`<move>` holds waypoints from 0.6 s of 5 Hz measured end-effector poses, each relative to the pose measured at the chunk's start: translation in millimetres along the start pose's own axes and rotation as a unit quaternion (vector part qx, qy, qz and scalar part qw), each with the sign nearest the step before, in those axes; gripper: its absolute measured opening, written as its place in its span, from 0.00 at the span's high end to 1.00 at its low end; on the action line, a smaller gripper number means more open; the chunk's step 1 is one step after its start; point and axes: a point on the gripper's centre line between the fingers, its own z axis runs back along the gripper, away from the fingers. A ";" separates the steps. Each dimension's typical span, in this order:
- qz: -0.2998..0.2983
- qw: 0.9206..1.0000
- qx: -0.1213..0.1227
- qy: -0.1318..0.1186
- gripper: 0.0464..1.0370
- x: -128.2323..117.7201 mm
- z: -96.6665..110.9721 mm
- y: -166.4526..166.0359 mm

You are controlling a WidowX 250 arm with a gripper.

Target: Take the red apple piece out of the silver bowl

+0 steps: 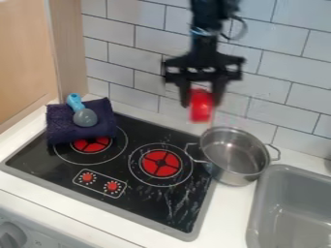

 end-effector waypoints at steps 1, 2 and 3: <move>0.051 0.999 -0.011 0.000 0.51 -9.6 10.5 54.7; 0.061 0.998 -0.018 0.006 0.51 -28.5 6.7 85.2; 0.100 0.995 -0.013 0.017 0.51 -45.6 -2.8 117.0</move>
